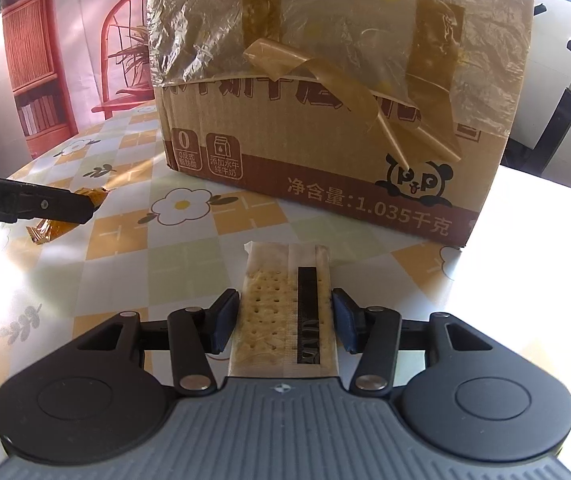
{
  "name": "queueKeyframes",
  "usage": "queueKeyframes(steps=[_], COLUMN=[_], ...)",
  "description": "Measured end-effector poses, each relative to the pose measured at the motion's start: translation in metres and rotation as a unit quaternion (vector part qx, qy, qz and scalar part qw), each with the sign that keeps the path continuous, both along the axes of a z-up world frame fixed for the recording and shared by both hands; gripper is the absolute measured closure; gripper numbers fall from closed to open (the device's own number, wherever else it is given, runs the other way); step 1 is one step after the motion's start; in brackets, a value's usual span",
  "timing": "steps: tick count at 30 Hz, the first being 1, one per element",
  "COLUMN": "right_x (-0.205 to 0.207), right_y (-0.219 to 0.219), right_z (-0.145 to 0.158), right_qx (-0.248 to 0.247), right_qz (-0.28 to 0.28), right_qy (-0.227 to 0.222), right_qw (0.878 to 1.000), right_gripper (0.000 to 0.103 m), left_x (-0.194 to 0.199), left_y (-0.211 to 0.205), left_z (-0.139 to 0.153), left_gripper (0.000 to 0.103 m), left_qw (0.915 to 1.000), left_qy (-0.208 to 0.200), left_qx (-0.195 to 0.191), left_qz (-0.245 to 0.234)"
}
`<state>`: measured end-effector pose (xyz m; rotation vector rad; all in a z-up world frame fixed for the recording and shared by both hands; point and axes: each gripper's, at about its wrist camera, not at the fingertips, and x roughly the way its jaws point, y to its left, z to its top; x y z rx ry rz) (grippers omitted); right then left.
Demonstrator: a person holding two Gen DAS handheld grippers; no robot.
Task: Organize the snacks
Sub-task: 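Lift both held packets and carry them over the box opening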
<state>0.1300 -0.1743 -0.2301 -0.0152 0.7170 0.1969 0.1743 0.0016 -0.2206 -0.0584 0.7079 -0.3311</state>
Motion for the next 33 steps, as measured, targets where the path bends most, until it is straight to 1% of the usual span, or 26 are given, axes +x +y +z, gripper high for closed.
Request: queueKeyframes(steps=[4, 7, 8, 15, 18, 22, 26, 27, 29, 32, 33], right_x=[-0.002, -0.005, -0.008, -0.029, -0.036, -0.039, -0.024, -0.016, 0.003, 0.041, 0.057], right_y=[0.000, 0.000, 0.000, 0.000, -0.002, -0.005, -0.011, -0.013, -0.015, -0.020, -0.023], right_z=[0.002, 0.006, 0.009, 0.040, 0.063, 0.103, 0.141, 0.153, 0.169, 0.190, 0.194], right_qx=[0.000, 0.008, 0.013, 0.052, 0.069, 0.079, 0.083, 0.079, 0.067, 0.048, 0.042], right_qz=[0.002, 0.003, 0.001, -0.010, -0.008, -0.005, -0.005, -0.002, 0.001, -0.001, -0.004], right_qy=[0.007, 0.013, 0.009, -0.047, -0.074, -0.126, -0.165, -0.176, -0.185, -0.190, -0.189], right_qw=[1.000, 1.000, 1.000, 0.997, 0.995, 0.989, 0.983, 0.981, 0.980, 0.981, 0.981], right_gripper=[0.052, 0.053, 0.053, 0.053, 0.053, 0.053, 0.053, 0.053, 0.053, 0.053, 0.053], left_x=[-0.009, -0.015, -0.018, -0.028, -0.027, -0.018, 0.001, 0.009, 0.027, 0.059, 0.072], left_y=[-0.002, -0.001, -0.001, 0.005, 0.011, 0.011, 0.000, -0.004, -0.013, -0.033, -0.041], left_z=[0.004, 0.014, 0.019, 0.049, 0.070, 0.104, 0.137, 0.145, 0.161, 0.180, 0.183], left_gripper=[0.068, 0.068, 0.068, 0.068, 0.068, 0.068, 0.068, 0.068, 0.068, 0.068, 0.068], left_qw=[1.0000, 0.9997, 0.9995, 0.9973, 0.9953, 0.9910, 0.9856, 0.9846, 0.9821, 0.9789, 0.9794], left_qy=[-0.007, -0.025, -0.032, -0.071, -0.091, -0.124, -0.161, -0.165, -0.176, -0.198, -0.198], left_qx=[-0.001, -0.006, -0.006, -0.015, -0.030, -0.046, -0.051, -0.057, -0.065, -0.046, -0.035], left_qz=[-0.005, -0.002, -0.001, 0.006, 0.012, 0.017, 0.004, -0.001, -0.010, -0.019, -0.022])
